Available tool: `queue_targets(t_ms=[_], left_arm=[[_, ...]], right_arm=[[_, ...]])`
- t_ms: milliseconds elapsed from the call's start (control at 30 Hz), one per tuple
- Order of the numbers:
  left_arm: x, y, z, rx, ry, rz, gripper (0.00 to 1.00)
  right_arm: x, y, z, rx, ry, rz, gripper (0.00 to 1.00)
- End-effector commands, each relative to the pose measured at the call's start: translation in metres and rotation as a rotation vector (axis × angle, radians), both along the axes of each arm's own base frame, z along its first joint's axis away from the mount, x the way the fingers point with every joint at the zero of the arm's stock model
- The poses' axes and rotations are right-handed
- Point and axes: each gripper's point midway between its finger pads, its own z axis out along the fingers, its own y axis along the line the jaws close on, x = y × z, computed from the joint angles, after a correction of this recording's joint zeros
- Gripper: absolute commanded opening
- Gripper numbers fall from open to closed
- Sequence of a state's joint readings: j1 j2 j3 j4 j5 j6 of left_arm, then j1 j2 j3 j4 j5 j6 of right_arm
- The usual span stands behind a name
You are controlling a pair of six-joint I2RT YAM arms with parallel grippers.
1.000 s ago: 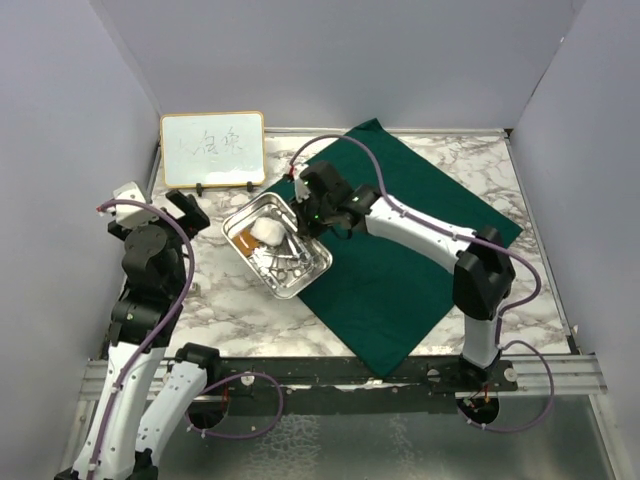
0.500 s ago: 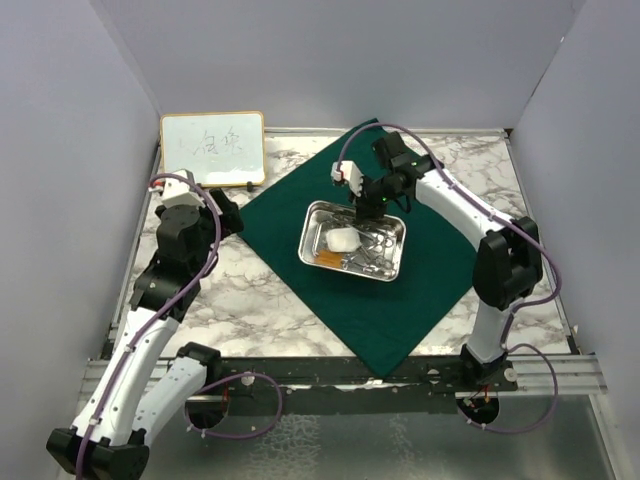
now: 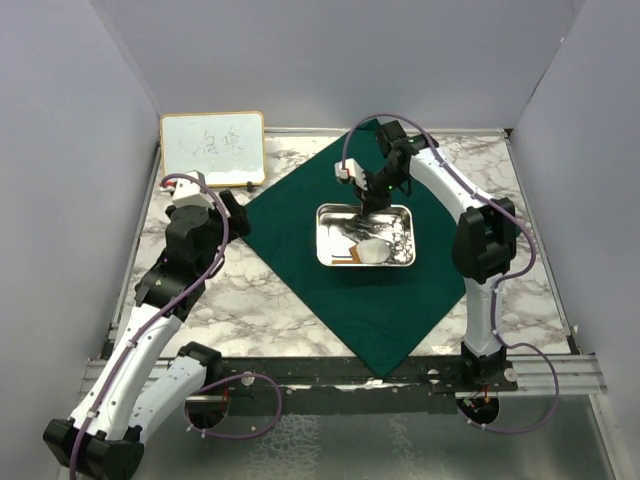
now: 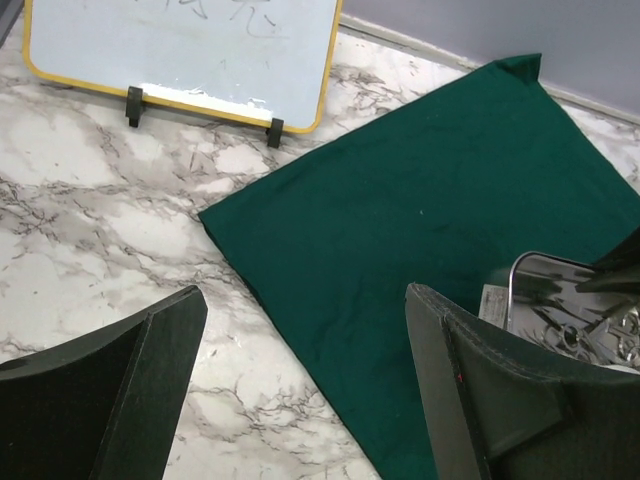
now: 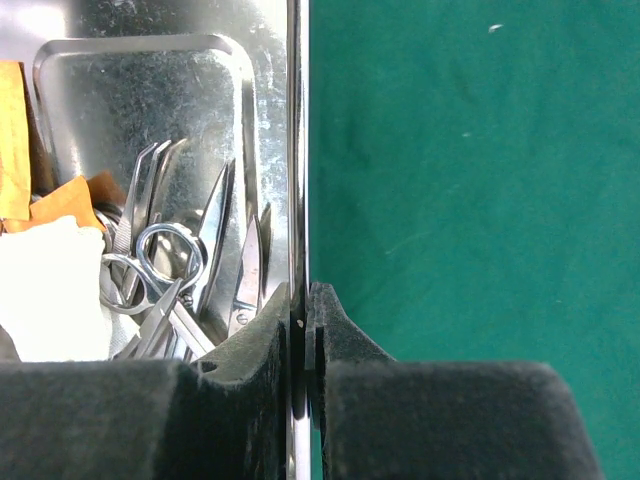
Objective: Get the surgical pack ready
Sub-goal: Place the container in the surgical kit.
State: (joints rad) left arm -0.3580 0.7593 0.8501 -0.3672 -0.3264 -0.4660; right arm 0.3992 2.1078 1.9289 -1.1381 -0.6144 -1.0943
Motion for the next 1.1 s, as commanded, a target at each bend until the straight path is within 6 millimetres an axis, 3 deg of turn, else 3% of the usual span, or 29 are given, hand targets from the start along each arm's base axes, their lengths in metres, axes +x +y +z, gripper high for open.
queue_targets(t_ms=[0, 167, 367, 1067], left_arm=[[0.006, 0.000, -0.014, 0.008, 0.008, 0.022, 0.83], [0.013, -0.008, -0.022, 0.016, 0.012, 0.009, 0.83], [0.015, -0.006, -0.019, 0.048, 0.000, 0.024, 0.83], [0.016, -0.006, -0.030, 0.061, 0.021, 0.029, 0.83]], right_arm=[[-0.021, -0.001, 0.008, 0.029, 0.069, 0.037, 0.01], [-0.019, -0.016, -0.018, -0.041, 0.103, -0.009, 0.01], [-0.003, -0.037, -0.047, -0.145, 0.084, -0.079, 0.01], [0.041, -0.049, -0.076, -0.176, 0.050, -0.101, 0.01]])
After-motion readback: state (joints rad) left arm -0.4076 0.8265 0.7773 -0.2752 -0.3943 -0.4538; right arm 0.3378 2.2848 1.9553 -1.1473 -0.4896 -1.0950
